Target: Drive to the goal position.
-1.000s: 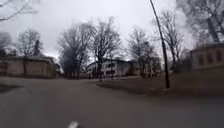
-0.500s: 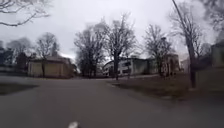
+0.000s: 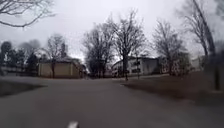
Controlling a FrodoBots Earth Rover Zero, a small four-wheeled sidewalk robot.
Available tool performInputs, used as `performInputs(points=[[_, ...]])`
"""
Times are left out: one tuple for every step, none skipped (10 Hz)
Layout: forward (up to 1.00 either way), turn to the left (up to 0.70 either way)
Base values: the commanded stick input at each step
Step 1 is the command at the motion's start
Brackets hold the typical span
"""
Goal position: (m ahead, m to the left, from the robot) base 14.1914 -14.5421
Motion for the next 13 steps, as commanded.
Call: performInputs(points=[[1.0,0.0],[1.0,0.0],[1.0,0.0],[1.0,0.0],[1.0,0.0],[1.0,0.0],[1.0,0.0],[1.0,0.0],[1.0,0.0],[1.0,0.0],[1.0,0.0],[1.0,0.0],[1.0,0.0]])
